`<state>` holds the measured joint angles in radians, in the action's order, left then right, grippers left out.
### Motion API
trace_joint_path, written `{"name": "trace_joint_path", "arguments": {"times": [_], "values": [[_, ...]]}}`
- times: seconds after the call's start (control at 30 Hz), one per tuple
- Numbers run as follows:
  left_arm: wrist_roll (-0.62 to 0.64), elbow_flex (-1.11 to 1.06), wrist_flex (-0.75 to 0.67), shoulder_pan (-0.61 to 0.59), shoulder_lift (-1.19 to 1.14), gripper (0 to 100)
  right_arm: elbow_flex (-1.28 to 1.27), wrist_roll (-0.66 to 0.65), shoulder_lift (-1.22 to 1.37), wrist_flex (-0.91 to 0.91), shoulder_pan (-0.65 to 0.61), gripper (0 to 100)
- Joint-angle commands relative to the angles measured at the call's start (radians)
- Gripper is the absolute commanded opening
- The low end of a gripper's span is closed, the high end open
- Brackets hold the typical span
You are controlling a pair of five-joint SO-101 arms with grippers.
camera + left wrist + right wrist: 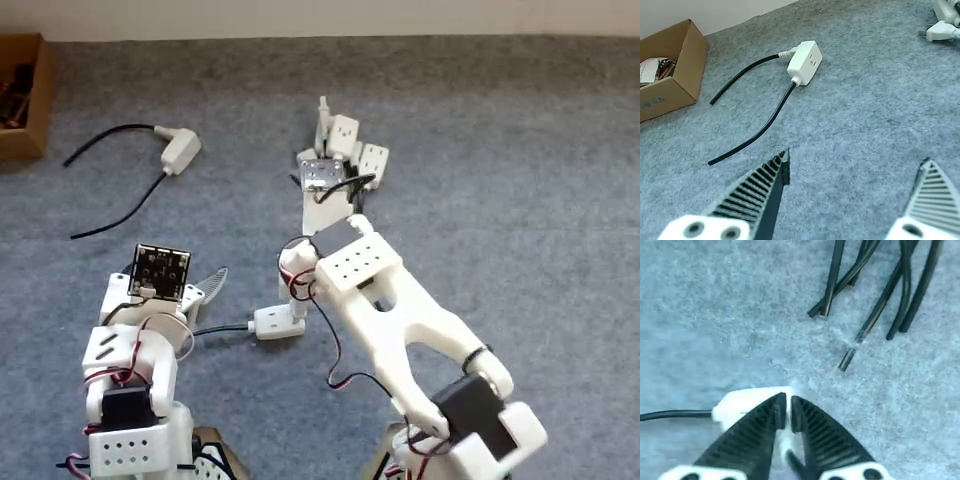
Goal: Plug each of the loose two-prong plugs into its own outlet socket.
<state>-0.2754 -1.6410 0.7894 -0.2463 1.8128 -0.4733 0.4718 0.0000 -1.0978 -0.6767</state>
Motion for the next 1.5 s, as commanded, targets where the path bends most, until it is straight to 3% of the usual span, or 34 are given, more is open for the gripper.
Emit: {"name": "trace_joint_path", "arguments": {"times": [0.0,0.57,0.73,0.9,1.27,1.47], "values": [[0.008,0.002,-0.014,0.012,0.010,37,0.028,-0.009,0.088,0.012,-0.030,0.6],[0.008,0.002,-0.014,0.012,0.010,37,0.050,-0.011,0.096,0.010,-0.039,0.5],[0.008,0.002,-0.014,0.012,0.010,37,0.077,-0.017,0.010,0.004,0.013,0.5],[0.008,0.001,-0.015,0.012,0.008,37,0.081,-0.117,-0.194,-0.002,0.128,0.5],[0.006,-0.016,-0.020,0.012,0.008,37,0.236,-0.247,-0.536,-0.271,0.314,1.0],[0.006,-0.016,-0.017,0.012,0.008,37,0.208,-0.427,-0.608,-0.380,0.321,1.0]]}}
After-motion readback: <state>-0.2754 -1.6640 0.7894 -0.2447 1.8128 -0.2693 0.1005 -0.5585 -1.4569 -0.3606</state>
